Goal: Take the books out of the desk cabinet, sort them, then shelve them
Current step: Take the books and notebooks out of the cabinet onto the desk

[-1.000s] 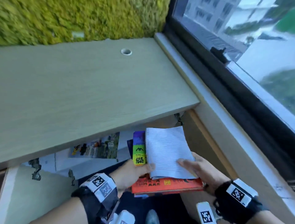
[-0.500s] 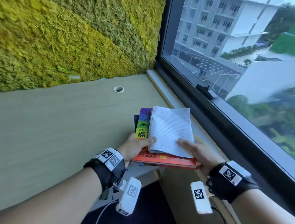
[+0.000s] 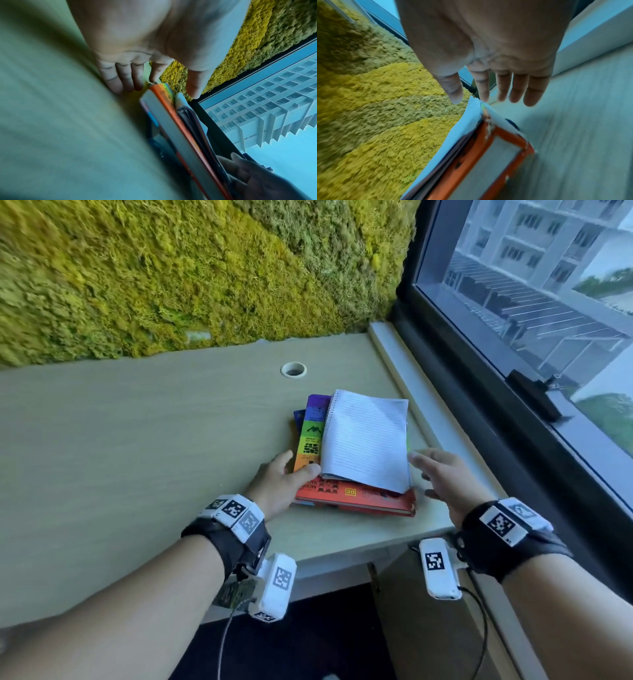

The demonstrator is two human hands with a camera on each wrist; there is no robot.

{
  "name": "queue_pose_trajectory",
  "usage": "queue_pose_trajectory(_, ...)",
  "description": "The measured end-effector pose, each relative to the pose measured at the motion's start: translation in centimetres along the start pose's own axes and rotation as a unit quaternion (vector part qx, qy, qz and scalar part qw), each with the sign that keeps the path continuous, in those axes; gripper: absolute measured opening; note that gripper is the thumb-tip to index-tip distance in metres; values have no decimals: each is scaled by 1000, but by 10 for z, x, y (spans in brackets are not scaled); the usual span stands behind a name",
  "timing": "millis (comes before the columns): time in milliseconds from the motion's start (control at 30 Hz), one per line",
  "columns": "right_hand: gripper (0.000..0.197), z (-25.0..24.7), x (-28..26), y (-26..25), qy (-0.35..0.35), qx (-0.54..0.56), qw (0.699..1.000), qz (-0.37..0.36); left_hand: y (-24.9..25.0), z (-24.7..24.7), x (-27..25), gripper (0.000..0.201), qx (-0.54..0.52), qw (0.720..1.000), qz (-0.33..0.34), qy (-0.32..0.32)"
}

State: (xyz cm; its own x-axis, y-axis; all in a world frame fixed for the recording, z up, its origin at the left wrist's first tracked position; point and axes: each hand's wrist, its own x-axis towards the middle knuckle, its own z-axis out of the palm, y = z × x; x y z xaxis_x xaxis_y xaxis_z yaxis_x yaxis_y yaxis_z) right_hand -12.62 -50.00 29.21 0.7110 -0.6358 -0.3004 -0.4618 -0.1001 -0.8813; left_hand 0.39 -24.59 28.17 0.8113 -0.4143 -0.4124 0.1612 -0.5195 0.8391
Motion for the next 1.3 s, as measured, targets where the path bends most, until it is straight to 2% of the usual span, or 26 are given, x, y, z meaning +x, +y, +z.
queue_pose_trajectory(33, 22, 0, -7, 1, 36, -5, 999, -27, -10, -5, -11, 107, 13, 1000, 0, 0)
queue_pose_trajectory(100, 9, 6, -31, 1, 94, -11, 991, -95, -34, -17, -37, 84, 1, 1000, 8, -3)
queue_pose_trajectory(167, 10, 23, -65, 2, 70, -5, 987, -146, -60, -31, -69, 47, -37, 999, 24, -16)
queue_pose_trajectory(200, 15, 34, -83, 6, 36, -2, 987, -155, -75, -37, -84, 29, -42, 998, 34, -27)
queue_pose_trajectory(233, 18, 47, -104, 12, -8, -3, 987, -161, -91, -43, -101, 20, -32, 998, 42, -36)
queue_pose_trajectory(300, 20, 78, -141, 28, -98, -7, 981, -165, -129, -53, -125, 18, -5, 997, 55, -57)
queue_pose_trajectory(367, 17, 115, -169, 58, -166, -18, 977, -135, -180, -59, -140, 18, 34, 993, 39, -103)
queue_pose_trajectory(433, 13, 156, -185, 99, -222, -44, 970, -88, -242, -62, -142, 19, 89, 985, -10, -146)
queue_pose_trajectory(533, 9, 212, -179, 164, -282, -110, 953, -30, -324, -65, -122, 31, 165, 970, -92, -155)
queue_pose_trajectory(600, 17, 244, -159, 203, -310, -177, 934, -15, -362, -66, -98, 39, 182, 968, -117, -131)
queue_pose_trajectory(700, 36, 288, -114, 245, -322, -282, 903, -39, -409, -65, -48, 48, 206, 968, -120, -75)
queue_pose_trajectory(800, 52, 340, -62, 267, -317, -339, 881, -96, -445, -59, 4, 55, 220, 970, -96, 27)
queue_pose_trajectory(900, 63, 387, -24, 291, -293, -399, 851, -175, -473, -53, 39, 42, 226, 962, -61, 142)
queue_pose_trajectory(967, 65, 410, -19, 308, -258, -452, 829, -203, -496, -47, 51, 29, 145, 967, -71, 197)
queue_pose_trajectory(1000, 65, 419, -22, 314, -231, -488, 814, -212, -509, -44, 54, 34, 62, 970, -99, 213)
queue_pose_trajectory(1067, 59, 425, -30, 321, -207, -526, 794, -223, -529, -32, 51, 40, -110, 957, -175, 204)
queue_pose_trajectory(1133, 46, 422, -31, 318, -218, -513, 798, -227, -536, -23, 48, 35, -184, 943, -217, 171)
queue_pose_trajectory(1200, 37, 419, -15, 305, -237, -487, 805, -242, -529, -20, 45, 28, -249, 929, -220, 160)
queue_pose_trajectory(1300, 43, 430, 30, 270, -218, -448, 824, -269, -517, -20, 43, 23, -343, 897, -203, 191)
